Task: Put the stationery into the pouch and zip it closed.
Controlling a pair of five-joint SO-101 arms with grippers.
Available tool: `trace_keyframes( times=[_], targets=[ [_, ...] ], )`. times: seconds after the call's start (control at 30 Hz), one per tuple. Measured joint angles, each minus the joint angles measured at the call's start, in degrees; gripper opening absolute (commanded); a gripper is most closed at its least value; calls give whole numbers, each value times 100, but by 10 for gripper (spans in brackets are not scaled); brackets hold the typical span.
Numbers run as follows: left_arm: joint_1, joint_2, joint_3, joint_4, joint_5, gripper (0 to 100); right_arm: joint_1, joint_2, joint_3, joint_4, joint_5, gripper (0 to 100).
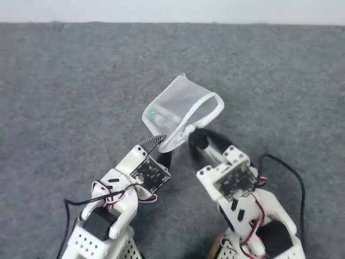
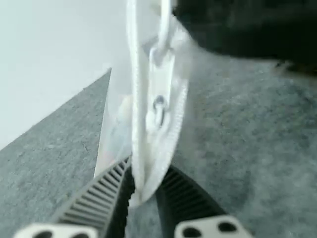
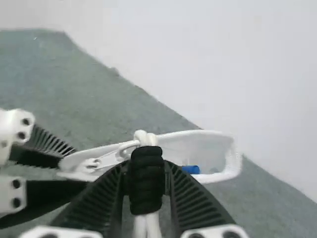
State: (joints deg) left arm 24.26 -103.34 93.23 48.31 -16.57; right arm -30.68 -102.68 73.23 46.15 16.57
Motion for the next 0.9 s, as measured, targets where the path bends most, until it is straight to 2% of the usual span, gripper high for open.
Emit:
trace_keyframes(
  times=[0.43,0.9],
  targets=[
    [-9,-9,-53,193,-132,9,703,0,659,-1169,-53,6],
    [-185,-9,-62,193,-132,9,1530,0,721,-1556,-229,6]
  ],
)
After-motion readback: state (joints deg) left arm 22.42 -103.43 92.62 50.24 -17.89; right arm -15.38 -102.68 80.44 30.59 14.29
